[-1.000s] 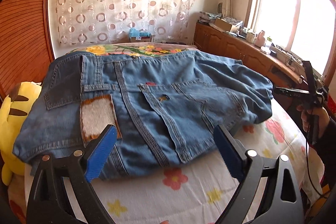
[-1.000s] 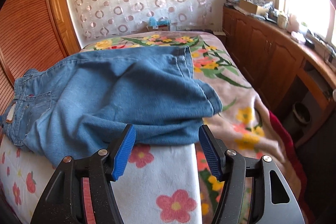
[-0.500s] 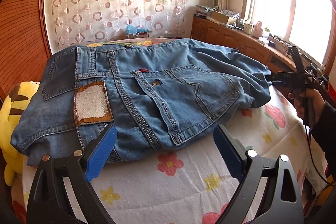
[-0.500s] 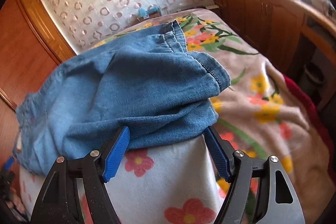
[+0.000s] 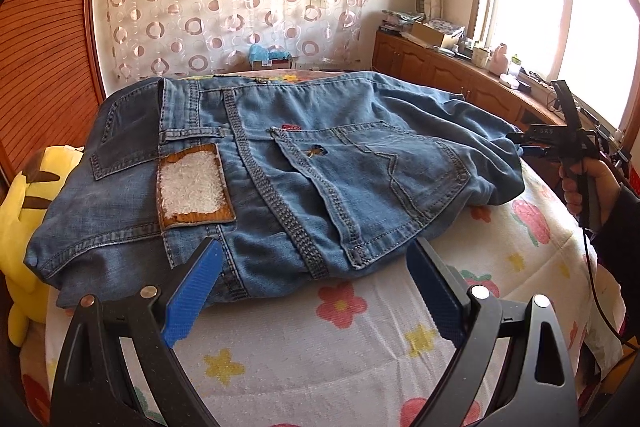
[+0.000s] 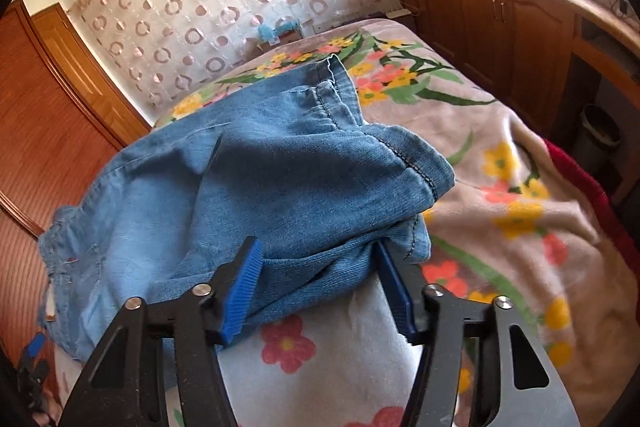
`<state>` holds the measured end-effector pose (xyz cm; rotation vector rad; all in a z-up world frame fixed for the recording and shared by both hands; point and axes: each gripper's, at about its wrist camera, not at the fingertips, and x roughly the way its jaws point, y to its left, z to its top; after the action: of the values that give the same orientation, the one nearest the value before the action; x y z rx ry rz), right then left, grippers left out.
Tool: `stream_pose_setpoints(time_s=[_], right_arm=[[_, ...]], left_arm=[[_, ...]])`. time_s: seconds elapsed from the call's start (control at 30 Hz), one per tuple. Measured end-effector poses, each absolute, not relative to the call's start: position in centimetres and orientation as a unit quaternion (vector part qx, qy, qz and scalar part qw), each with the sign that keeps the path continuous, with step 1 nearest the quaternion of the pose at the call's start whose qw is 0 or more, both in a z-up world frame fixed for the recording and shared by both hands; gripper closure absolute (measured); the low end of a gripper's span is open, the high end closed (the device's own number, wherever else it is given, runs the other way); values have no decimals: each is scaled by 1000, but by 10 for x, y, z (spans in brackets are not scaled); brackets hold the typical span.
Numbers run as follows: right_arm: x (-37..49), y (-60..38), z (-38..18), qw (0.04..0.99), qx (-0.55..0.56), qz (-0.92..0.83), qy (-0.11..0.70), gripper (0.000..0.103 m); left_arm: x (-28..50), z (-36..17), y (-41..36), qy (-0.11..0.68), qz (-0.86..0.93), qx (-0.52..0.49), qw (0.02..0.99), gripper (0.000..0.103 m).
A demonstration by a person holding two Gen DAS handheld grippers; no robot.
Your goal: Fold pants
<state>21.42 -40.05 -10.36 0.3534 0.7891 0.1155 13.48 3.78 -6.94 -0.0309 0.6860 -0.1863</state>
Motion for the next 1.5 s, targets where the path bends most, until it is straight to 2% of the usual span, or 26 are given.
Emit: stream_pose_setpoints(time_s=[0.03, 0.13, 0.27, 0.37, 0.53, 0.63, 0.7, 0.77, 0.87, 0.93, 1.0, 1.07, 1.17, 1.3, 1.5], right_arm=[[215, -401, -104, 905, 174, 55, 383, 44], [220, -402, -104, 906, 171, 38, 384, 58], [224, -398, -105, 908, 154, 21, 390, 89], [223, -391, -104, 912, 132, 22, 388, 97], [207, -380, -87, 930, 107, 36, 349, 98], [201, -374, -83, 937, 89, 40, 335, 98], [198, -371, -83, 939, 79, 40, 331, 98], [199, -369, -86, 940, 71, 40, 330, 98], [202, -369, -92, 941, 66, 39, 331, 98], [203, -369, -92, 941, 66, 41, 331, 98], [205, -369, -89, 941, 63, 42, 330, 98], [205, -370, -87, 941, 62, 43, 330, 98], [204, -369, -81, 942, 53, 44, 330, 98], [202, -369, -76, 944, 36, 45, 324, 99], [192, -366, -63, 953, 19, 47, 299, 99]], left_arm=[[135, -70, 38, 336, -91, -16, 937, 9], [135, -73, 39, 340, -89, -13, 936, 9], [133, -74, 41, 341, -84, -10, 936, 9], [132, -75, 49, 342, -76, -13, 937, 9], [130, -77, 65, 345, -61, -24, 936, 10], [130, -78, 76, 347, -51, -31, 936, 19], [132, -79, 82, 347, -49, -36, 936, 29], [136, -82, 86, 354, -44, -39, 933, 34], [146, -91, 88, 377, -46, -45, 924, 35], [151, -97, 88, 387, -53, -53, 919, 41], [154, -100, 86, 391, -57, -55, 917, 62], [152, -99, 84, 386, -58, -50, 919, 76], [147, -91, 82, 373, -71, -47, 924, 89], [140, -73, 75, 342, -66, -24, 937, 95], [129, -31, 80, 294, -59, -20, 954, 97]])
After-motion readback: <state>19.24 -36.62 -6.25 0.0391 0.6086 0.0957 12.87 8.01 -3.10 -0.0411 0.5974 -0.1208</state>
